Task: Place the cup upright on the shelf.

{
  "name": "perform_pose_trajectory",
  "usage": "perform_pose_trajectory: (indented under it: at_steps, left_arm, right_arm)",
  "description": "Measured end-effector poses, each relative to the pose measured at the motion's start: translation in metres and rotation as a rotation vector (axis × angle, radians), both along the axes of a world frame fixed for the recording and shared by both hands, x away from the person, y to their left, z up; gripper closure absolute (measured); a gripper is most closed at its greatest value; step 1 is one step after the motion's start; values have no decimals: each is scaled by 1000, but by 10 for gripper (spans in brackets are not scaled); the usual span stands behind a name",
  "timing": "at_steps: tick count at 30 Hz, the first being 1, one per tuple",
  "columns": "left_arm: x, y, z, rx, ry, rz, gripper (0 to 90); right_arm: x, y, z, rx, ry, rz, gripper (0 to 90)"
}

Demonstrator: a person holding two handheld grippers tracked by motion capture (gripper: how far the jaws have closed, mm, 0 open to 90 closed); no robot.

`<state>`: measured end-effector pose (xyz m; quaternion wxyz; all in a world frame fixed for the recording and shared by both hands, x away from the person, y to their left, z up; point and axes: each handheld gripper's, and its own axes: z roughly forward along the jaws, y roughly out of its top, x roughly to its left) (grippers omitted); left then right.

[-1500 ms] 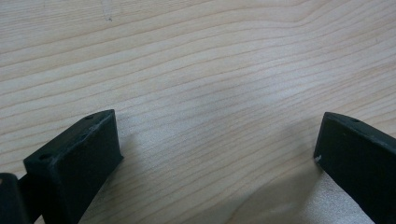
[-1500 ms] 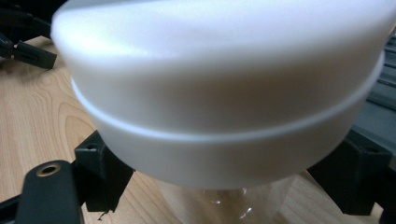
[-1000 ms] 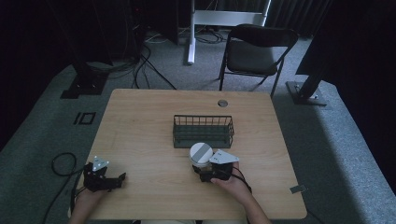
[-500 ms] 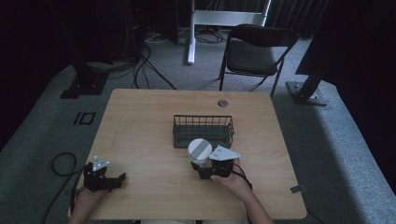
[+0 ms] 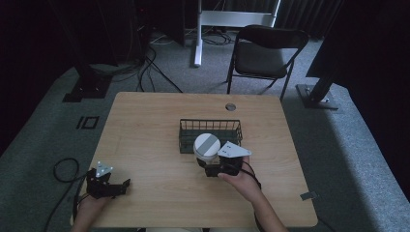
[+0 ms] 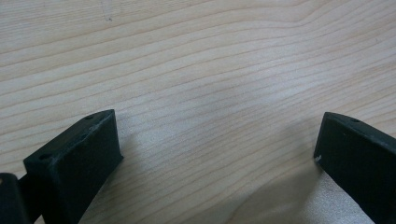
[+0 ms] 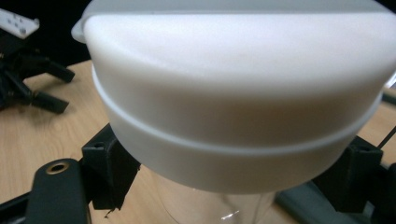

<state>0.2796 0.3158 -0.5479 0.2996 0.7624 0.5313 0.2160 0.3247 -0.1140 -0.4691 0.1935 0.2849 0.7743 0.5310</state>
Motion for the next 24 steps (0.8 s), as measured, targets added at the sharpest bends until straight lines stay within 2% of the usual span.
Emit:
perform_pose_trajectory:
  at_steps: [7, 9, 22, 24]
  left_arm:
    - [0, 0, 0, 2, 0, -1, 6]
    - [0, 0, 0, 0, 0, 0, 6]
    - [0, 0, 0, 1, 0, 0, 6]
    - [0, 0, 0, 0, 0, 0, 6]
  right_arm:
    - [9, -1, 22, 5, -36, -26, 183]
    - [12, -1, 26, 19, -35, -42, 183]
    - [30, -3, 35, 18, -41, -130, 183]
    - [34, -4, 37, 22, -56, -167, 183]
